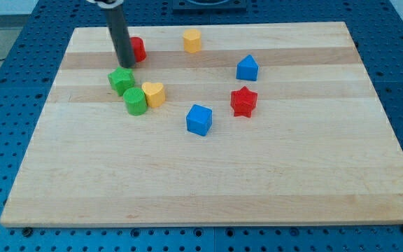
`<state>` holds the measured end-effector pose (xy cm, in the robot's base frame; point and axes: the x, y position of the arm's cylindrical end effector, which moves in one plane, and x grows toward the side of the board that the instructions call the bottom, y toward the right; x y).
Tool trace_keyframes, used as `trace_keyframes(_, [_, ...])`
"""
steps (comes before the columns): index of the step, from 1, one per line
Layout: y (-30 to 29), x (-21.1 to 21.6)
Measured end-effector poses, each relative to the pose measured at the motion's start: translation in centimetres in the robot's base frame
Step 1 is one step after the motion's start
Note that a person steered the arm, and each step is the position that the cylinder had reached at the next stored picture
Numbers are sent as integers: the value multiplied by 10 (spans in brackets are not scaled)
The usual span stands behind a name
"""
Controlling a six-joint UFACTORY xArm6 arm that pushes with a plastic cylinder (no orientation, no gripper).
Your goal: Push the blue triangle to the bottom of the yellow hexagon
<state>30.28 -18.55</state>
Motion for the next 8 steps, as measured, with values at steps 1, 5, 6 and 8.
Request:
trace_keyframes(1, [-67,-10])
trace_keyframes(5, [86,9])
trace_keyframes(6, [63,-28])
trace_keyframes(8, [134,-75])
